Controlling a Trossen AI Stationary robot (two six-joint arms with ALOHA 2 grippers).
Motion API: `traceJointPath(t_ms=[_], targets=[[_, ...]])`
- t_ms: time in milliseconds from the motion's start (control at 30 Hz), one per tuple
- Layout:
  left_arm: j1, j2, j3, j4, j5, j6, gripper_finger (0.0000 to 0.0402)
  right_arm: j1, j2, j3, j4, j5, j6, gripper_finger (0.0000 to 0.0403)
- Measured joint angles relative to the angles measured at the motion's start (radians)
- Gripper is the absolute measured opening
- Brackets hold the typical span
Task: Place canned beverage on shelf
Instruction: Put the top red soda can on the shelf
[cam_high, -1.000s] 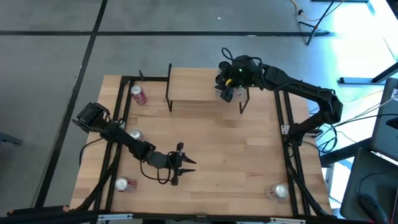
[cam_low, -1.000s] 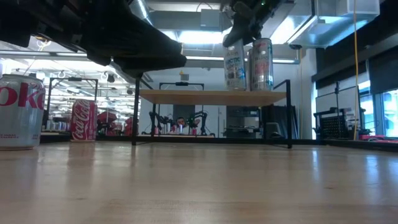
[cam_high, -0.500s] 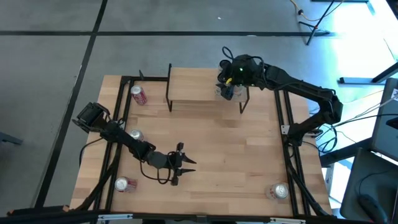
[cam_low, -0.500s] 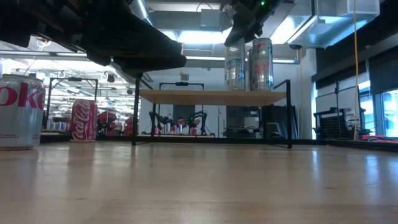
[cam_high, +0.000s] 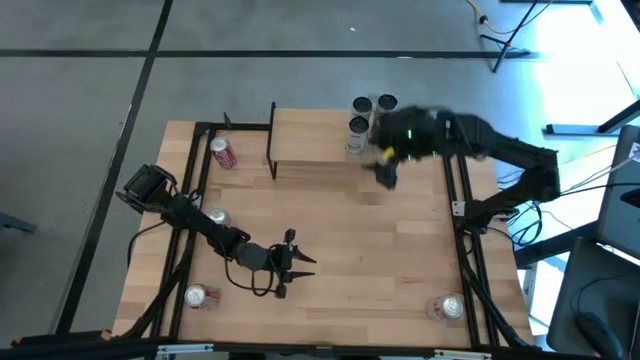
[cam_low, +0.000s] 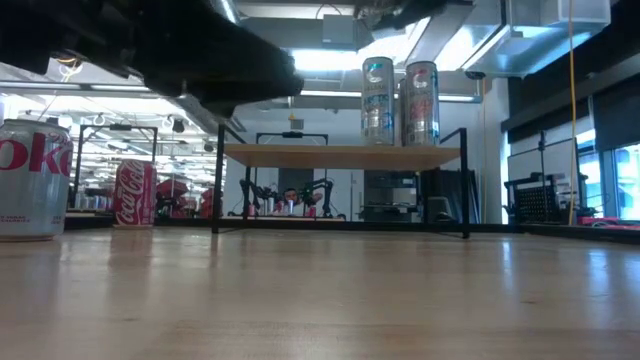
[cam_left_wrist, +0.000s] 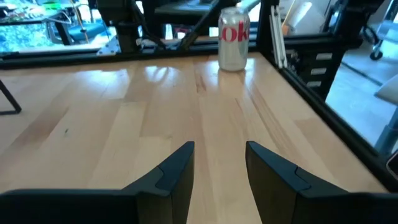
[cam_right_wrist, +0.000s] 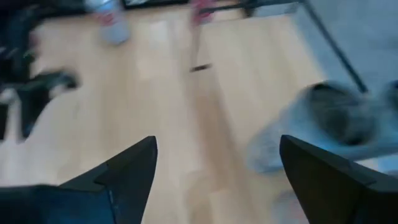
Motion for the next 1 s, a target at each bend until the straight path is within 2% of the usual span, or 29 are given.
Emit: traceJointPath(t_ms=[133,300,400,500,600,700,800,900,1000], targets=[[0.010,0.000,0.003,0.026,-0.015,0.043,0.0137,0.181,-0.054,-0.152,0.070,0.084,0.057,0.0323],[0.037,-0.010,0.060,-0.054,-0.045,0.080,0.0152,0.385,-0.102,-0.440,0.321,0.208,0.093,0.0323],[0.062,-0.050,0.136,-0.280,-0.055,0.062,0.0180,0.472,-0.111,-0.617,0.547,0.283,0.092,0.0323],[0.090,-0.097,0.229,-0.573,-0.052,0.000,0.0212,0.526,-0.110,-0.763,0.744,0.364,0.081,0.0323],[0.101,-0.148,0.327,-0.836,-0.037,-0.053,0.0229,0.545,-0.110,-0.848,0.876,0.435,0.037,0.0323],[0.099,-0.209,0.417,-1.055,-0.092,-0.076,0.0232,0.542,-0.110,-0.867,0.906,0.467,0.018,0.0323],[0.092,-0.280,0.471,-1.232,-0.217,-0.135,0.0232,0.522,-0.111,-0.867,0.924,0.450,-0.003,0.0323],[0.108,-0.372,0.478,-1.403,-0.330,-0.247,0.0233,0.501,-0.111,-0.867,0.923,0.406,-0.002,0.0323],[0.173,-0.472,0.478,-1.616,-0.350,-0.429,0.0233,0.501,-0.111,-0.867,0.889,0.370,0.001,0.0323]])
